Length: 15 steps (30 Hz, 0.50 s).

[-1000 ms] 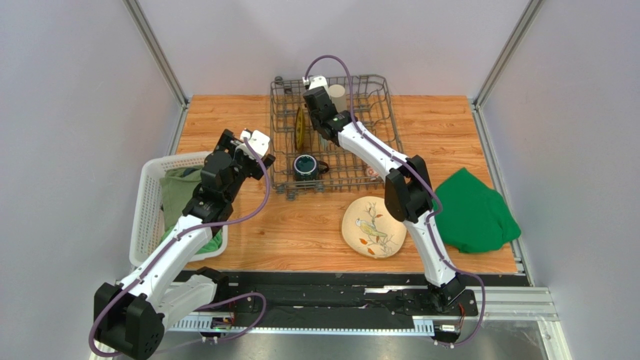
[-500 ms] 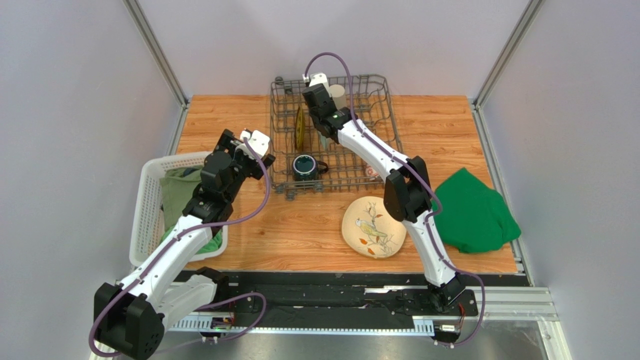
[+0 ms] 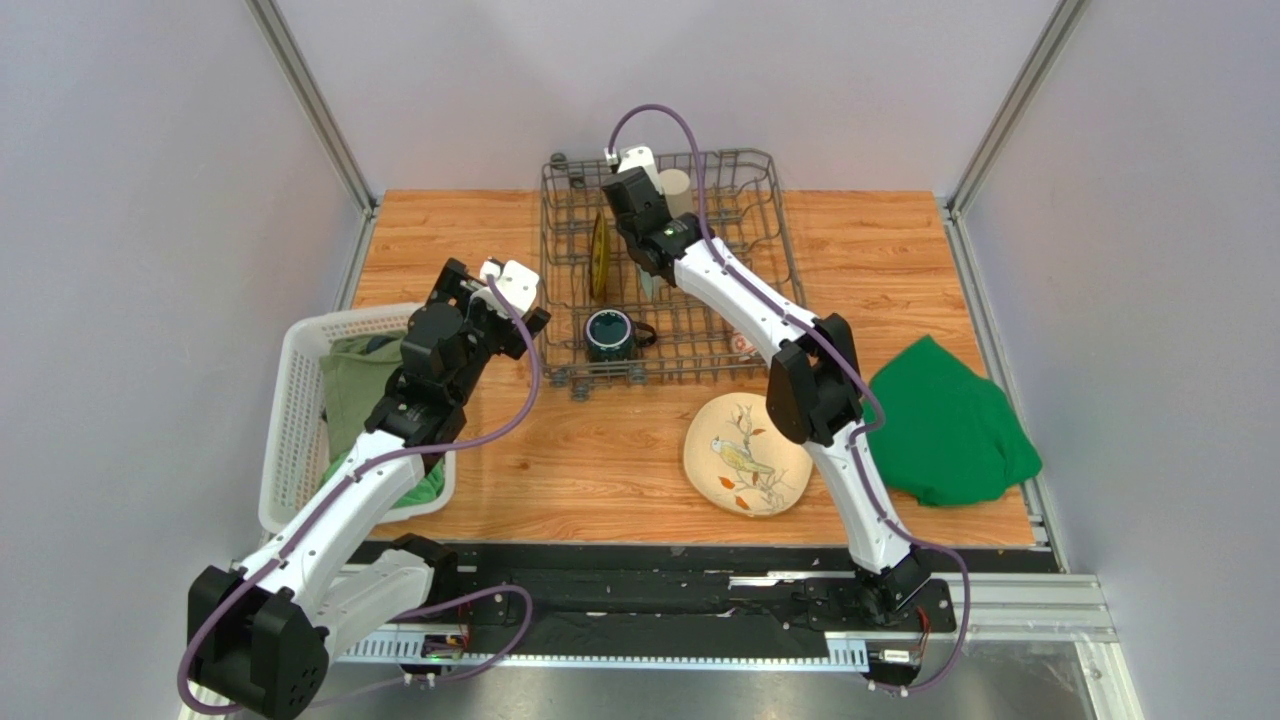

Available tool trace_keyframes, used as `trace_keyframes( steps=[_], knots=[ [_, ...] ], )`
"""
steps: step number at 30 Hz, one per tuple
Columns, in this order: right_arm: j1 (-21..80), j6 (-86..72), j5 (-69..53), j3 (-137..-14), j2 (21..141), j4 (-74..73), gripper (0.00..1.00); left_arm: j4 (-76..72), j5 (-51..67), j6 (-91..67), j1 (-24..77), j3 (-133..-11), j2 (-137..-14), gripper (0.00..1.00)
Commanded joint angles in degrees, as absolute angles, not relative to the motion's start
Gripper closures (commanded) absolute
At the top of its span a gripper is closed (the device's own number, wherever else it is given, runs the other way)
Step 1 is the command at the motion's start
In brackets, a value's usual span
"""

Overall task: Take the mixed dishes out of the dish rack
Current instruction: Pick up the plate from the dish rack.

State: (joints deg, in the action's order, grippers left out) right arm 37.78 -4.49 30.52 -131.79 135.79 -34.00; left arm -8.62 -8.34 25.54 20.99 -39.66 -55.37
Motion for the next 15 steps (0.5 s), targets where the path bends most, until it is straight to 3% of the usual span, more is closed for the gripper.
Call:
trace_keyframes(
  steps=[1, 15],
  knots=[
    [39.55, -5.98, 31.29, -137.2, 130.96, -28.04, 1.0, -10.72, -8.79, 24.43, 20.92, -39.29, -53.88, 0.01],
    [39.9, -6.5, 35.15, -137.02, 128.23, -28.39, 1.0, -10.55, -8.7, 24.26, 20.92, -39.38, -53.79, 0.01]
  ],
)
